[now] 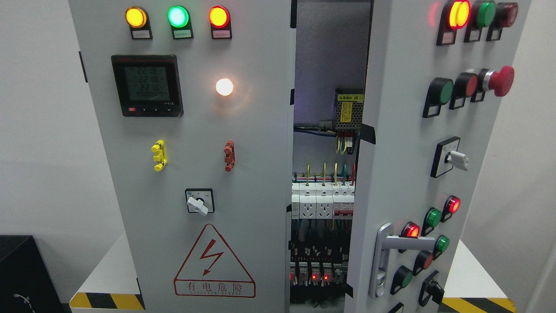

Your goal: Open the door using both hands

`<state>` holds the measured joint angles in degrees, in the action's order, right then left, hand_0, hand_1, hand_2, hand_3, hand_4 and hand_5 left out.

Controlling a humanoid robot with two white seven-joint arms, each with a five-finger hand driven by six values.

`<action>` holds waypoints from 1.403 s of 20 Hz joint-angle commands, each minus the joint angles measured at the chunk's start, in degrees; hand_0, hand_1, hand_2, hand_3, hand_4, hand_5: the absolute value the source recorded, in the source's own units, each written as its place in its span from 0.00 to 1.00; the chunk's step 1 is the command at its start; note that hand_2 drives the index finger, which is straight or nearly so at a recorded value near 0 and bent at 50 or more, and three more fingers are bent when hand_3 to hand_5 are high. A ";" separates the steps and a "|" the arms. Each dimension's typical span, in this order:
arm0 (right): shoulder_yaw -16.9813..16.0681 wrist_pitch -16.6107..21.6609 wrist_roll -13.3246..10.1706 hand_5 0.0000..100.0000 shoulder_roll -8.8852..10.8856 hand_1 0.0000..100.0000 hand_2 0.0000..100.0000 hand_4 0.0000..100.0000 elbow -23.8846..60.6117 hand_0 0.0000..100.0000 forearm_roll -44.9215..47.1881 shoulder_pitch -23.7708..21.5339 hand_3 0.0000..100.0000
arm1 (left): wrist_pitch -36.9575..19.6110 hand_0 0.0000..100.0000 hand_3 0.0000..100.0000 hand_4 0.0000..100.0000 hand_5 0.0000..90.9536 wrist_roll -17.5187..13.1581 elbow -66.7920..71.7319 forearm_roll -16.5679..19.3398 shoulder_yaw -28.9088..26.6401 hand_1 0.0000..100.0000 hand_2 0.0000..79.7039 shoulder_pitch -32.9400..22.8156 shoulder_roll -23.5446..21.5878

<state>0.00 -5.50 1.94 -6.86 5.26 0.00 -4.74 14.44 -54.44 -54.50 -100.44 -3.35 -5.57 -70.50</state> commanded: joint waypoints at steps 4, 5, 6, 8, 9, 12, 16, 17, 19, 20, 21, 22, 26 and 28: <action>-0.27 -0.03 -0.01 0.00 0.00 0.00 0.00 0.00 0.01 0.00 -0.62 0.00 0.00 | 6.04 0.00 0.00 0.00 0.00 -1.72 -30.11 0.15 25.24 0.00 0.00 46.36 -22.85; -0.27 -0.03 -0.01 0.00 0.00 0.00 0.00 0.00 0.01 0.00 -0.62 0.00 0.00 | 6.04 0.00 0.00 0.00 0.00 -1.72 -32.92 0.24 33.24 0.00 0.00 54.36 -22.76; -0.27 -0.03 -0.01 0.00 0.00 0.00 0.00 0.00 0.01 0.00 -0.62 0.00 0.00 | 6.04 0.00 0.00 0.00 0.00 -1.63 -35.21 0.07 39.42 0.00 0.00 60.01 -22.76; -0.27 -0.03 -0.01 0.00 0.00 0.00 0.00 0.00 0.01 0.00 -0.62 0.00 0.00 | 5.95 0.00 0.00 0.00 0.00 -1.54 -38.56 -0.02 45.61 0.00 0.00 64.79 -22.15; -0.27 -0.03 -0.01 0.00 0.00 0.00 0.00 0.00 0.01 0.00 -0.62 0.00 0.00 | 5.95 0.00 0.00 0.00 0.00 -1.46 -39.70 -0.02 47.98 0.00 0.00 66.81 -20.66; -0.27 -0.03 -0.01 0.00 0.00 0.00 0.00 0.00 0.01 0.00 -0.62 0.00 0.00 | 5.95 0.00 0.00 0.00 0.00 0.73 -39.89 0.33 60.61 0.00 0.00 76.55 -11.89; -0.27 -0.03 -0.01 0.00 0.00 0.00 0.00 0.00 0.01 0.00 -0.62 0.00 0.00 | 5.26 0.00 0.00 0.00 0.00 4.08 -39.45 0.33 87.57 0.00 0.00 100.08 -0.28; -0.27 -0.03 -0.01 0.00 0.00 0.00 0.00 0.00 0.01 0.00 -0.62 0.00 0.00 | 3.68 0.00 0.00 0.00 0.00 4.08 -39.36 0.16 94.60 0.00 0.00 106.67 2.53; -0.27 -0.03 -0.01 0.00 0.00 0.00 0.00 0.00 0.01 0.00 -0.62 0.00 0.00 | -2.54 0.00 0.00 0.00 0.00 4.08 -38.49 -0.46 106.75 0.00 0.00 117.06 8.41; -0.27 -0.03 -0.01 0.00 0.00 0.00 0.00 0.00 0.01 0.00 -0.62 0.00 0.00 | -6.14 0.00 0.00 0.00 0.00 4.17 -37.53 -1.77 110.11 0.00 0.00 119.46 12.36; -0.27 -0.03 -0.01 0.00 0.00 0.00 0.00 0.00 0.01 0.00 -0.62 0.00 0.00 | -8.87 0.00 0.00 0.00 0.00 4.34 -35.60 -4.04 111.62 0.00 0.00 119.92 17.18; -0.27 -0.03 -0.01 0.00 0.00 0.00 0.00 0.00 0.01 0.00 -0.62 0.00 0.00 | -10.47 0.00 0.00 0.00 0.00 5.30 -33.50 -6.50 112.07 0.00 0.00 119.92 21.67; -0.27 -0.03 -0.01 0.00 0.00 0.00 0.00 0.00 0.01 0.00 -0.62 0.00 0.00 | -11.36 0.00 0.00 0.00 0.00 12.68 -27.85 -10.13 112.08 0.00 0.00 118.17 34.52; -0.27 -0.03 -0.01 0.00 0.00 0.00 0.00 0.00 0.01 0.00 -0.62 0.00 0.00 | -14.16 0.00 0.00 0.00 0.00 15.41 -27.68 -10.13 111.99 0.00 0.00 117.02 38.49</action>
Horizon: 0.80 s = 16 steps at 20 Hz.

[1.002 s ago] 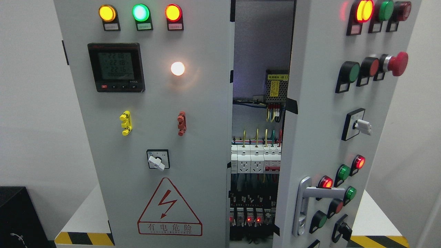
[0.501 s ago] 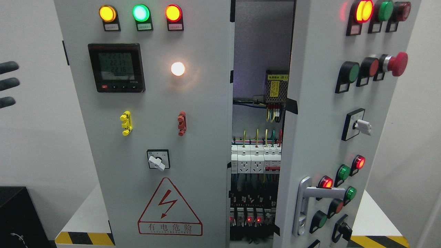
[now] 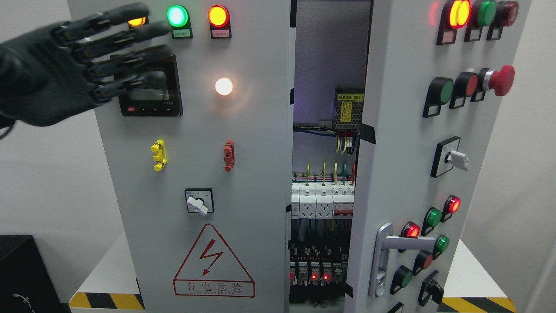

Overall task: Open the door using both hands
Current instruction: 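Reach the left hand into the gap between the two cabinet doors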

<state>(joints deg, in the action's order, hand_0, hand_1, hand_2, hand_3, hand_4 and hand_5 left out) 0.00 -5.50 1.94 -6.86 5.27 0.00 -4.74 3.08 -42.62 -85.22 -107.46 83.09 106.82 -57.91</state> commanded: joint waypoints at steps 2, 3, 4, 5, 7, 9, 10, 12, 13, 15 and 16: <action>-0.27 -0.03 0.00 0.00 0.00 0.00 0.00 0.00 0.01 0.00 -0.62 0.00 0.00 | -6.31 0.00 0.00 0.00 0.00 5.35 2.96 -3.11 25.54 0.00 0.00 3.49 29.59; -0.27 -0.03 0.00 0.00 0.00 0.00 0.00 0.00 0.01 0.00 -0.62 0.00 0.00 | -7.55 0.00 0.00 0.00 0.00 5.88 2.96 -3.11 25.45 0.00 0.00 3.14 31.09; -0.27 -0.03 0.00 0.00 0.00 0.00 0.00 0.00 0.01 0.00 -0.62 0.00 0.00 | -8.43 0.00 0.00 0.00 0.00 6.23 2.96 -3.19 25.02 0.00 0.00 2.96 32.15; -0.27 -0.03 0.00 0.00 0.00 0.00 0.00 0.00 0.01 0.00 -0.62 0.00 0.00 | -8.79 0.00 0.00 0.00 0.00 6.41 2.96 -3.19 24.75 0.00 0.00 3.05 33.03; -0.27 -0.03 0.00 0.00 0.00 0.00 0.00 0.00 0.01 0.00 -0.62 0.00 0.00 | -8.70 0.00 0.00 0.00 0.00 6.50 2.87 -3.11 22.30 0.00 0.00 2.61 34.26; -0.27 -0.03 0.00 0.00 0.00 0.00 0.00 0.00 0.01 0.00 -0.62 0.00 0.00 | -8.70 0.00 0.00 0.00 0.00 7.11 2.87 -2.84 20.37 0.00 0.00 1.21 34.62; -0.27 -0.03 0.00 0.00 0.00 0.00 0.00 0.00 0.01 0.00 -0.62 0.00 0.00 | -8.70 0.00 0.00 0.00 0.00 8.07 2.87 -2.67 19.49 0.00 0.00 0.77 35.14; -0.27 -0.03 0.00 0.00 0.00 0.00 0.00 0.00 0.01 0.00 -0.62 0.00 0.00 | -8.88 0.00 0.00 0.00 0.00 10.71 2.87 -2.67 19.04 0.00 0.00 0.32 36.37; -0.27 -0.03 0.00 0.00 0.00 0.00 0.00 0.00 0.01 0.00 -0.62 0.00 0.00 | -8.88 0.00 0.00 0.00 0.00 11.33 2.69 -2.67 19.04 0.00 0.00 0.32 36.81; -0.27 -0.03 0.00 0.00 0.00 0.00 0.00 0.00 0.01 0.00 -0.62 0.00 0.00 | -8.88 0.00 0.00 0.00 0.00 11.60 2.17 -2.67 17.99 0.00 0.00 0.32 37.51; -0.27 -0.03 0.00 0.00 0.00 0.00 0.00 0.00 0.01 0.00 -0.62 0.00 0.00 | -8.88 0.00 0.00 0.00 0.00 11.68 1.73 -2.58 16.77 0.00 0.00 0.32 37.87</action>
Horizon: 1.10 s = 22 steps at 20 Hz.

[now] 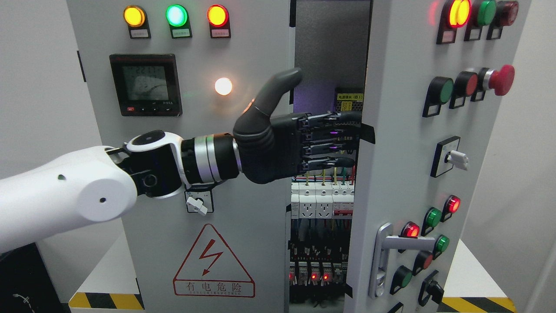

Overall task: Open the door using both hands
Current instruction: 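Reach the left hand into the gap between the two cabinet doors, then push the door with the red and green buttons outward with the left hand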

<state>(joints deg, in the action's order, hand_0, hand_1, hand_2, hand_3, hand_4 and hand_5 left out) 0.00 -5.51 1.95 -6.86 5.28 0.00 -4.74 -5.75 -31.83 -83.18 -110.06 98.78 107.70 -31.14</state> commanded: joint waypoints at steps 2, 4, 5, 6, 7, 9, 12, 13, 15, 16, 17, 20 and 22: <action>-0.26 -0.03 -0.01 0.00 0.00 0.00 0.00 0.00 -0.01 0.00 -0.61 0.00 0.00 | 0.04 0.00 0.00 0.00 0.00 1.94 -0.93 0.11 -1.12 0.00 0.00 -0.56 11.36; -0.26 -0.03 -0.01 0.00 0.00 0.00 0.00 0.00 -0.01 0.00 -0.61 0.00 0.00 | 0.13 0.00 0.00 0.00 0.00 4.66 -1.37 1.68 -3.41 0.00 0.00 -0.56 12.41; -0.26 -0.03 -0.01 0.00 0.00 0.00 0.00 0.00 -0.01 0.00 -0.61 0.00 0.00 | 0.13 0.00 0.00 0.00 0.00 5.72 -1.46 3.09 -4.55 0.00 0.00 -0.65 13.03; -0.26 -0.03 -0.01 0.00 0.00 0.00 0.00 0.00 -0.01 0.00 -0.61 0.00 0.00 | 0.13 0.00 0.00 0.00 0.00 6.69 -1.72 4.32 -5.43 0.00 0.00 -0.82 13.73; -0.26 -0.03 -0.01 0.00 0.00 0.00 0.00 0.00 -0.01 0.00 -0.61 0.00 0.00 | 0.21 0.00 0.00 0.00 0.00 7.57 -1.81 4.85 -6.22 0.00 0.00 -1.52 14.69; -0.26 -0.03 -0.01 0.00 0.00 0.00 0.00 0.00 -0.01 0.00 -0.61 0.00 0.00 | 0.21 0.00 0.00 0.00 0.00 9.15 -1.81 5.03 -7.19 0.00 0.00 -2.14 16.54; -0.26 -0.03 -0.01 0.00 0.00 0.00 0.00 0.00 -0.01 0.00 -0.61 0.00 0.00 | 0.30 0.00 0.00 0.00 0.00 11.00 -1.81 5.03 -8.16 0.00 0.00 -2.23 19.00; -0.26 -0.03 -0.01 0.00 0.00 0.00 0.00 0.00 -0.01 0.00 -0.61 0.00 0.00 | 0.30 0.00 0.00 0.00 0.00 11.70 -1.81 5.03 -8.34 0.00 0.00 -2.23 19.79; -0.26 -0.03 -0.01 0.00 0.00 0.00 0.00 0.00 -0.01 0.00 -0.61 0.00 0.00 | 0.39 0.00 0.00 0.00 0.00 13.72 -1.81 5.03 -9.48 0.00 0.00 -2.15 21.20; -0.26 -0.03 -0.01 0.00 0.00 0.00 0.00 0.00 -0.01 0.00 -0.61 0.00 0.00 | 0.39 0.00 0.00 0.00 0.00 14.34 -1.81 5.03 -9.74 0.00 0.00 -1.97 21.82; -0.26 -0.03 -0.01 0.00 0.00 0.00 0.00 0.00 -0.01 0.00 -0.61 0.00 0.00 | 0.30 0.00 0.00 0.00 0.00 14.69 -1.73 5.03 -9.83 0.00 0.00 -1.80 22.69; -0.26 -0.03 -0.01 0.00 0.00 0.00 0.00 0.00 -0.01 0.00 -0.61 0.00 0.00 | 0.39 0.00 0.00 0.00 0.00 16.27 -1.29 5.03 -11.23 0.00 0.00 -1.44 25.59; -0.26 -0.03 -0.01 0.00 0.00 0.00 0.00 0.00 -0.01 0.00 -0.61 0.00 0.00 | 0.30 0.00 0.00 0.00 0.00 18.64 -0.59 5.12 -11.68 0.00 0.00 -1.44 28.57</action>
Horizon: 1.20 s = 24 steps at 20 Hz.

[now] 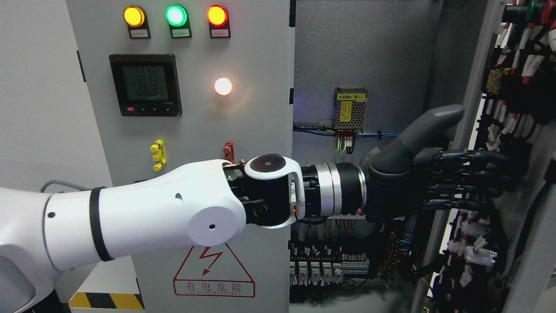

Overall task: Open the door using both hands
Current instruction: 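Push the door with the red and green buttons outward with the left hand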

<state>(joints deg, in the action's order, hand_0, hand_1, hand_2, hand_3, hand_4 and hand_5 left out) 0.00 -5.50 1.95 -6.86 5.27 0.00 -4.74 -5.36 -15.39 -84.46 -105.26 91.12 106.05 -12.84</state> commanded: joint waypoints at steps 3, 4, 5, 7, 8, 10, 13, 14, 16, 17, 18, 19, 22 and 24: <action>-0.27 -0.03 -0.02 0.00 0.00 0.00 0.00 0.00 0.01 0.00 -0.61 0.00 0.00 | -0.27 0.00 0.00 0.00 0.00 4.57 3.85 0.32 -4.02 0.00 0.00 0.04 15.37; -0.27 -0.03 -0.02 0.00 0.00 0.00 0.00 0.00 0.01 0.00 -0.61 0.00 0.00 | -0.35 0.00 0.00 0.00 0.00 5.01 5.34 0.32 -4.02 0.00 0.00 -0.23 17.13; -0.27 -0.03 -0.02 0.00 0.00 0.00 0.00 0.00 0.01 0.00 -0.61 0.00 0.00 | -0.27 0.00 0.00 0.00 0.00 5.45 7.01 0.32 -4.02 0.00 0.00 -0.58 18.80; -0.27 -0.03 -0.02 0.00 0.00 0.00 0.00 0.00 0.01 0.00 -0.61 0.00 0.00 | -0.27 0.00 0.00 0.00 0.00 6.42 10.70 0.41 -4.02 0.00 0.00 -1.02 22.31; -0.27 -0.03 -0.02 0.00 0.00 0.00 0.00 0.00 0.01 0.00 -0.61 0.00 0.00 | -0.27 0.00 0.00 0.00 0.00 6.68 12.29 0.41 -3.94 0.00 0.00 -1.19 23.11; -0.27 -0.03 -0.02 0.00 0.00 0.00 0.00 0.00 0.01 0.00 -0.61 0.00 0.00 | -0.18 0.00 0.00 0.00 0.00 6.77 12.22 0.23 -3.94 0.00 0.00 -1.63 23.21; -0.27 -0.03 -0.02 0.00 0.00 0.00 0.00 0.00 0.01 0.00 -0.61 0.00 0.00 | -0.18 0.00 0.00 0.00 0.00 6.95 12.30 0.23 -3.94 0.00 0.00 -1.81 23.21; -0.27 -0.03 -0.02 0.00 0.00 0.00 0.00 0.00 0.01 0.00 -0.61 0.00 0.00 | -0.18 0.00 0.00 0.00 0.00 7.21 12.30 0.32 -3.94 0.00 0.00 -1.81 23.21; -0.27 -0.03 -0.02 0.00 0.00 0.00 0.00 0.00 0.01 0.00 -0.61 0.00 0.00 | -0.18 0.00 0.00 0.00 0.00 7.56 12.48 0.32 -4.02 0.00 0.00 -1.64 23.12; -0.27 -0.03 -0.02 0.00 0.00 0.00 0.00 0.00 0.01 0.00 -0.61 0.00 0.00 | -0.18 0.00 0.00 0.00 0.00 7.56 12.48 0.32 -4.20 0.00 0.00 -1.37 23.12; -0.27 -0.03 -0.02 0.00 0.00 0.00 0.00 0.00 0.01 0.00 -0.61 0.00 0.00 | -0.18 0.00 0.00 0.00 0.00 7.56 12.31 0.32 -4.63 0.00 0.00 -1.28 22.95; -0.27 -0.03 -0.02 0.00 0.00 0.00 0.00 0.00 0.01 0.00 -0.61 0.00 0.00 | -0.01 0.00 0.00 0.00 0.00 7.48 12.22 0.32 -4.73 0.00 0.00 -1.54 22.34; -0.27 -0.03 -0.02 0.00 0.00 0.00 0.00 0.00 0.01 0.00 -0.61 0.00 0.00 | 0.26 0.00 0.00 0.00 0.00 6.69 8.81 0.41 -4.73 0.00 0.00 -1.72 14.10; -0.27 -0.03 -0.02 0.00 0.00 0.00 0.00 0.00 0.01 0.00 -0.61 0.00 0.00 | 0.26 0.00 0.00 0.00 0.00 5.29 4.94 0.41 -4.81 0.00 0.00 -1.90 6.29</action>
<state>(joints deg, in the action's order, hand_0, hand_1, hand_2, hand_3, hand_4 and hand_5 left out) 0.00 -5.51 1.95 -6.86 5.28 0.00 -4.74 -5.45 -8.74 -75.45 -104.90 87.22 104.47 3.89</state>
